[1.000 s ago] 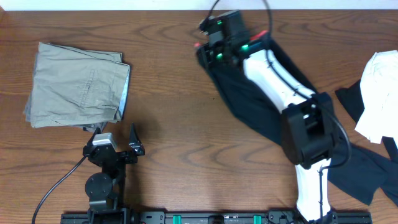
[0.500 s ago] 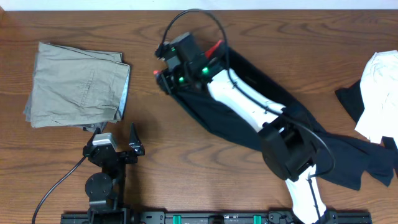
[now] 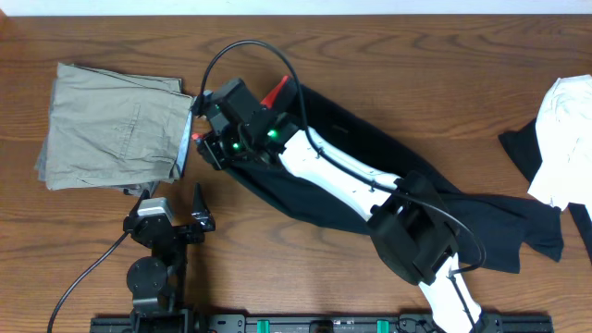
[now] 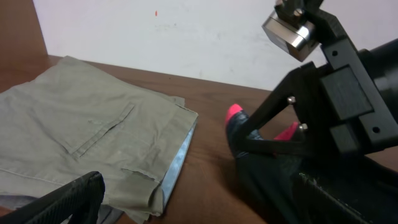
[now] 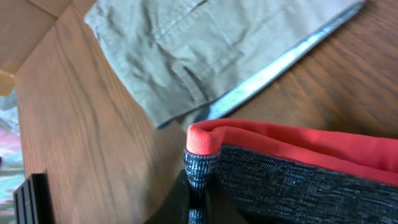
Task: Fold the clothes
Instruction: 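Drag the leggings leftward across the table with the right gripper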
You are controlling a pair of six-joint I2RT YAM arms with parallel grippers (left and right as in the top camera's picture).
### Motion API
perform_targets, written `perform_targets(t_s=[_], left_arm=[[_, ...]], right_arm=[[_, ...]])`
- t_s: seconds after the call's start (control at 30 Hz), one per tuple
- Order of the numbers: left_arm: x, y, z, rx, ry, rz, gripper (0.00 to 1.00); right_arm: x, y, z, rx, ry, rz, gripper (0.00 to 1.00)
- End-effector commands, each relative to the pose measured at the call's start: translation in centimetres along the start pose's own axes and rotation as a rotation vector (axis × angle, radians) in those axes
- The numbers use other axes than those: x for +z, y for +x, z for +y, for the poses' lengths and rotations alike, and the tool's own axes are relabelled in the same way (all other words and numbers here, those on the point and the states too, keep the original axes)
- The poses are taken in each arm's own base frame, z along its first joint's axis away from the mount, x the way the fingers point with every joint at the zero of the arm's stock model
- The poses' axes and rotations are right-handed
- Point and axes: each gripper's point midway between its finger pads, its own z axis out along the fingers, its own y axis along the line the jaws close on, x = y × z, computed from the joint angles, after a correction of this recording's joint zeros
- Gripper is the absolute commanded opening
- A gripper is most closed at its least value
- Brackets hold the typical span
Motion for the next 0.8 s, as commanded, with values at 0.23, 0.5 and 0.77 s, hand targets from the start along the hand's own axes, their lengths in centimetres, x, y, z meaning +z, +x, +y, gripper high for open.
perform_targets(t_s=[0.23, 0.5, 0.77], left_arm=[[0.1, 1.7, 0.6, -0.005, -0.028, 0.05, 0.98], [0.1, 1.7, 0.6, -0.005, -0.028, 0.05, 0.98], [0.1, 1.7, 0.6, -0.005, -0.028, 0.05, 0.98]], right_arm=[[-1.9, -2.9, 0.5, -0.015, 0.014, -0.085, 0.28], [-9.1, -8.3, -8.5, 0.042, 0.307, -0.224, 0.34], [-13.9, -8.6, -18.5, 0.16, 0.417, -0.254, 0.34]])
